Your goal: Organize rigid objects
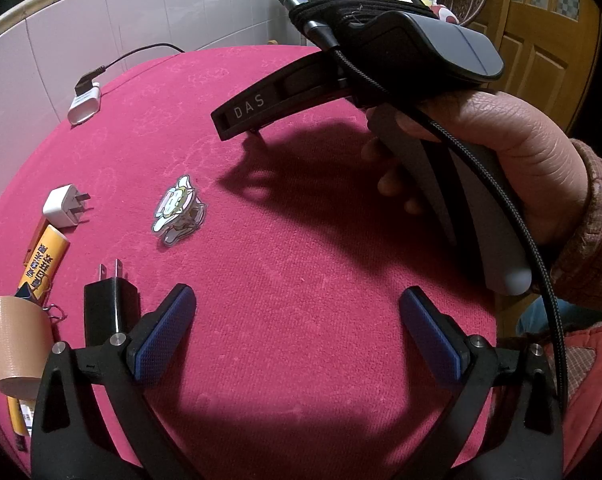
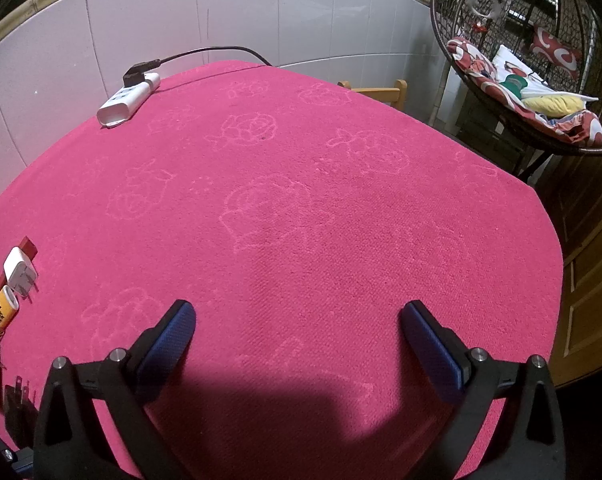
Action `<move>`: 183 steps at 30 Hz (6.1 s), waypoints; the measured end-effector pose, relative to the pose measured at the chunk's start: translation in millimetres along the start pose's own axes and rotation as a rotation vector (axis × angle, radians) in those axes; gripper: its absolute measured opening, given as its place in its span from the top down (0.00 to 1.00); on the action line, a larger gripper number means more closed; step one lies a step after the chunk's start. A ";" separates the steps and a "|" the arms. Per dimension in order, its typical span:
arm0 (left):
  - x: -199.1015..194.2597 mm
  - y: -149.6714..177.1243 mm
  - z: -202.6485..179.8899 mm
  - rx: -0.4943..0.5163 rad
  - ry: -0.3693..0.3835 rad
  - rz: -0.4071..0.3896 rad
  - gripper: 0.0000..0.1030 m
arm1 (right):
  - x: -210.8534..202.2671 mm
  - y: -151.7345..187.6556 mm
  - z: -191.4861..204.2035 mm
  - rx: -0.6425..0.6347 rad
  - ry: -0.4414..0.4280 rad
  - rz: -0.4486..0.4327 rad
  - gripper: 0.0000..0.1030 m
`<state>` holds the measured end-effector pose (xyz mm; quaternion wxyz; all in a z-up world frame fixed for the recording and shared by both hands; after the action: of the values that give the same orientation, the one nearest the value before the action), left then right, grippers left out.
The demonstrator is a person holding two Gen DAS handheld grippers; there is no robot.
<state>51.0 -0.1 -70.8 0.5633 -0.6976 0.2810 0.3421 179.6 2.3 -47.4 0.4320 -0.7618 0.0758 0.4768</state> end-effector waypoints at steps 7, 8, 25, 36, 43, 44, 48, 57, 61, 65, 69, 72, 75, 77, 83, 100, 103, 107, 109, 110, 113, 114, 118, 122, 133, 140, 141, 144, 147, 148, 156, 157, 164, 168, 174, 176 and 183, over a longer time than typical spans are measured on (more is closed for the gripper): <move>0.2 -0.2 -0.1 0.000 0.000 0.000 0.00 | -0.1 -0.1 0.0 0.002 0.000 -0.002 0.00; 0.1 0.0 -0.1 0.000 0.000 0.000 0.00 | -0.1 -0.1 0.0 0.002 0.000 -0.002 0.00; 0.0 0.2 0.0 0.000 0.000 0.000 0.00 | 0.0 -0.3 0.2 0.004 -0.001 -0.004 0.00; 0.2 0.1 -0.3 -0.002 -0.003 -0.001 0.00 | -0.2 -0.2 0.5 0.004 -0.002 -0.007 0.00; -26.5 2.5 12.4 -0.052 -0.112 -0.040 0.00 | -0.4 -0.2 0.6 0.006 -0.001 -0.008 0.00; -38.0 1.7 16.0 -0.059 -0.125 -0.067 0.00 | -0.4 -0.2 0.6 0.006 -0.002 -0.008 0.00; -105.8 6.1 51.8 -0.210 -0.152 -0.206 0.00 | -0.4 -0.2 0.7 0.007 -0.002 -0.009 0.00; -146.9 90.9 129.7 -0.458 -0.389 -0.186 0.00 | -0.5 -0.4 0.7 0.010 -0.001 -0.011 0.00; -133.0 99.2 117.4 -0.428 -0.366 -0.157 0.00 | -0.6 -0.7 1.0 0.012 -0.004 -0.013 0.00; -115.5 98.1 114.0 -0.401 -0.382 -0.115 0.00 | -4.0 -2.6 3.2 0.025 -0.033 -0.046 0.00; -103.5 93.5 114.3 -0.394 -0.391 -0.092 0.07 | -19.6 -1.0 25.9 -0.033 -0.176 -0.104 0.00; -97.5 94.7 114.3 -0.401 -0.390 -0.080 0.14 | -35.2 2.8 55.5 -0.117 -0.317 -0.153 0.00; -96.9 97.8 115.5 -0.409 -0.388 -0.071 0.26 | -51.6 7.6 80.6 -0.186 -0.428 -0.201 0.00; -100.6 99.8 116.2 -0.427 -0.373 -0.075 0.35 | -61.1 8.6 96.0 -0.239 -0.471 -0.230 0.00; -105.0 102.1 120.1 -0.469 -0.370 -0.090 0.41 | -65.2 9.1 116.6 -0.369 -0.464 -0.233 0.01; -120.9 97.2 124.9 -0.476 -0.433 -0.141 0.41 | -56.9 12.4 132.6 -0.507 -0.466 -0.182 0.56; -133.5 92.3 129.6 -0.485 -0.458 -0.177 0.41 | -70.8 5.2 128.2 -0.471 -0.477 -0.219 0.55; -152.8 86.5 138.1 -0.518 -0.495 -0.227 0.41 | -106.5 -9.0 128.8 -0.452 -0.502 -0.310 0.55; -163.0 84.4 141.3 -0.535 -0.510 -0.252 0.41 | -123.0 -15.9 133.6 -0.455 -0.516 -0.349 0.55; -169.2 83.1 143.6 -0.544 -0.519 -0.265 0.41 | -131.6 -17.8 136.5 -0.457 -0.525 -0.367 0.55; -185.6 81.1 147.6 -0.566 -0.545 -0.300 0.41 | -155.5 -26.3 148.1 -0.471 -0.552 -0.423 0.55; -190.6 81.2 149.1 -0.574 -0.556 -0.311 0.41 | -161.6 -28.1 153.0 -0.473 -0.559 -0.437 0.55; -213.2 83.0 157.4 -0.616 -0.592 -0.351 0.41 | -186.5 -33.2 169.6 -0.489 -0.590 -0.487 0.55; -233.8 87.0 163.7 -0.648 -0.622 -0.391 0.41 | -205.1 -36.7 184.0 -0.500 -0.622 -0.520 0.55; -287.6 108.6 190.1 -0.746 -0.729 -0.482 0.41 | -244.0 -36.1 221.5 -0.531 -0.672 -0.596 0.55; -315.8 129.8 218.6 -0.809 -0.812 -0.516 0.41 | -262.7 -40.6 257.8 -0.574 -0.707 -0.622 0.55; -320.4 132.9 223.0 -0.817 -0.826 -0.520 0.41 | -264.8 -42.5 261.5 -0.577 -0.710 -0.625 0.55; -332.6 139.3 235.1 -0.836 -0.856 -0.530 0.41 | -272.7 -48.7 275.5 -0.587 -0.725 -0.630 0.55; -342.5 142.9 246.7 -0.851 -0.877 -0.536 0.41 | -282.0 -54.8 290.7 -0.602 -0.735 -0.644 0.55; -345.4 143.3 250.5 -0.854 -0.884 -0.538 0.41 | -284.9 -56.3 296.1 -0.605 -0.741 -0.645 0.55; -353.2 144.9 287.4 -0.894 -0.928 -0.523 0.41 | -291.1 -55.0 352.9 -0.660 -0.795 -0.611 0.55; -351.3 146.5 294.6 -0.907 -0.936 -0.515 0.41 | -289.0 -53.9 359.2 -0.668 -0.798 -0.599 0.55; -324.6 159.5 339.4 -0.982 -0.957 -0.430 0.41 | -250.2 -31.2 416.2 -0.746 -0.795 -0.479 0.55; -306.7 167.4 361.4 -1.009 -0.960 -0.377 0.41 | -225.3 -16.9 441.8 -0.792 -0.786 -0.411 0.55; -280.6 182.7 389.1 -1.053 -0.959 -0.291 0.41 | -190.8 -4.0 468.4 -0.822 -0.771 -0.326 0.55; -274.8 187.3 394.6 -1.065 -0.957 -0.276 0.41 | -181.5 -3.3 473.1 -0.823 -0.762 -0.310 0.55; -266.3 194.2 403.5 -1.098 -0.948 -0.262 0.40 | -168.5 -7.2 477.7 -0.814 -0.738 -0.307 0.43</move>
<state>-326.7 356.0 -27.7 0.2301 -0.6843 -0.2900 0.6283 -222.2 305.7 8.1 0.1659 -0.6521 -0.3814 0.6339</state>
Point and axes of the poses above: each gripper's, at about its wrist camera, not at the fingertips, and x roughly the way its jaws point, z to its left, y to its underside, the point moved 9 cm from there along x, roughly the way its jaws point, and after that the axes turned 12 degrees about -x, right-handed, at the moved point
